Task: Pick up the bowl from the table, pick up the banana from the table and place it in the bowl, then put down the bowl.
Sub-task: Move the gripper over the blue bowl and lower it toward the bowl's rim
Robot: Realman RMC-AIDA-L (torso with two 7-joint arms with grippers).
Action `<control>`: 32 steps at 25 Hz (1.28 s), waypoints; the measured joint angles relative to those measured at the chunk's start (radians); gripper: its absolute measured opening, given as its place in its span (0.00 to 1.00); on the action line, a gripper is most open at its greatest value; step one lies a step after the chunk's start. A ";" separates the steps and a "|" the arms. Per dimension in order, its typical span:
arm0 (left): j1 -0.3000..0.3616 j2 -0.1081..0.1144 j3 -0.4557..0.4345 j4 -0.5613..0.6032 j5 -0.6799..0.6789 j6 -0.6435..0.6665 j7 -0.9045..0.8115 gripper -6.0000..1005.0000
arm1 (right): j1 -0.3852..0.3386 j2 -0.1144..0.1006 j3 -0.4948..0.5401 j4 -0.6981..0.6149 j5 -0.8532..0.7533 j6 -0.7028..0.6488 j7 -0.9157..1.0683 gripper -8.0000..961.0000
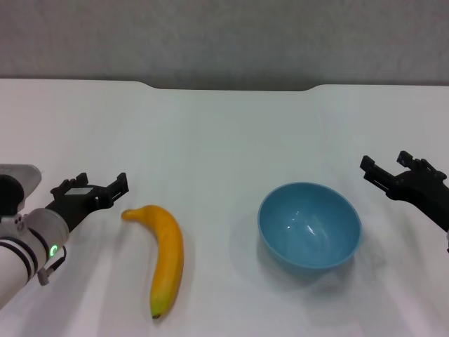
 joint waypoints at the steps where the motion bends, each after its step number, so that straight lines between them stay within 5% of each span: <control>1: 0.000 0.000 -0.001 0.000 0.000 0.000 0.000 0.88 | 0.000 0.000 0.000 0.000 0.000 0.001 0.000 0.93; 32: 0.007 0.003 -0.003 -0.003 -0.002 -0.001 0.000 0.87 | 0.001 0.000 -0.024 -0.011 0.000 0.002 0.003 0.92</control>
